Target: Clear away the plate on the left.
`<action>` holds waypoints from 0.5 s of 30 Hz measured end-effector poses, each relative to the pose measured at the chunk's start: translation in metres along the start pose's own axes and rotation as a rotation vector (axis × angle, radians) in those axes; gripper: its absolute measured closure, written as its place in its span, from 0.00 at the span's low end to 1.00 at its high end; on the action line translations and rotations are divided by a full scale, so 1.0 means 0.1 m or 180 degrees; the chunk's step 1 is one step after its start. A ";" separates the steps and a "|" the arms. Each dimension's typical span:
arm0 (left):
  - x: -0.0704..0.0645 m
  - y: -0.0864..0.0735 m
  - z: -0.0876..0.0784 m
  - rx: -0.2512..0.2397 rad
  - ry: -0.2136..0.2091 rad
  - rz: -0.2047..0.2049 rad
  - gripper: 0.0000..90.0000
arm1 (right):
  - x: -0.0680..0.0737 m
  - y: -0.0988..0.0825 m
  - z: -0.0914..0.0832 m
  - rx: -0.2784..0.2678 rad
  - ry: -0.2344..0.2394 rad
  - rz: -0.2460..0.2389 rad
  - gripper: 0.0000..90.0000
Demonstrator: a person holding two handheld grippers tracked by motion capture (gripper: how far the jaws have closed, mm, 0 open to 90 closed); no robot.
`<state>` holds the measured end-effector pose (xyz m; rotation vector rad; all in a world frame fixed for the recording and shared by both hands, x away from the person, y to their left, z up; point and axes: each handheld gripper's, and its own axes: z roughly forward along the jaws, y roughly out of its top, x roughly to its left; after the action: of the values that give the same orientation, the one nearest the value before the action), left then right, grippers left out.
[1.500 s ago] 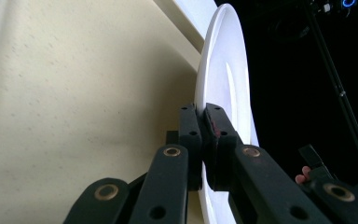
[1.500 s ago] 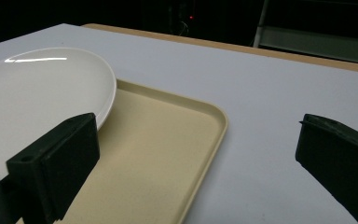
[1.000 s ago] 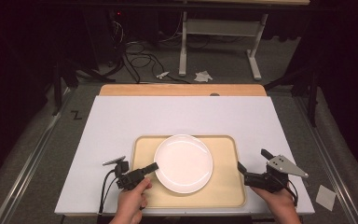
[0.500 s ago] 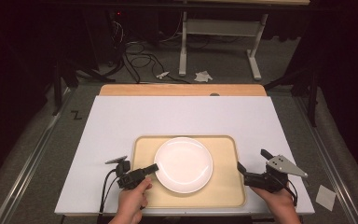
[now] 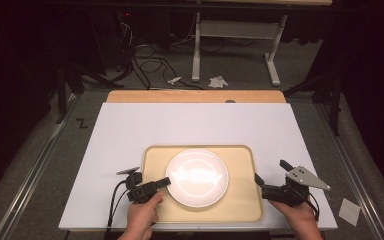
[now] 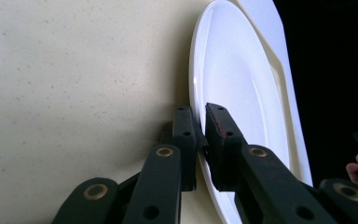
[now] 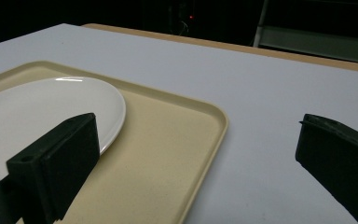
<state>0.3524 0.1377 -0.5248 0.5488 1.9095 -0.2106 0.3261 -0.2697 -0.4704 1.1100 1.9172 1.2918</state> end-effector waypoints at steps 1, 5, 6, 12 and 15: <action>0.00 0.00 0.00 -0.0005 -0.0009 -0.0001 0.90 | 0.00 0.00 0.00 -0.0010 0.0003 -0.0008 0.01; -0.04 -0.02 0.01 -0.0075 -0.0008 0.0101 0.85 | 0.00 0.00 0.00 0.0000 -0.0001 -0.0008 0.01; -0.05 -0.02 0.00 -0.0069 -0.0009 0.0144 0.83 | 0.00 0.00 0.00 -0.0001 0.0001 -0.0009 0.01; -0.10 0.02 -0.04 -0.0196 -0.0020 0.0244 0.69 | 0.00 0.00 0.00 -0.0001 0.0000 0.0002 0.01; -0.13 0.06 -0.08 -0.0267 -0.0043 0.0401 0.63 | 0.00 0.00 0.01 0.0003 0.0001 -0.0004 0.01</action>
<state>0.3524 0.1426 -0.5087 0.6071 1.8545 -0.0524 0.3264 -0.2694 -0.4709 1.1087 1.9188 1.2905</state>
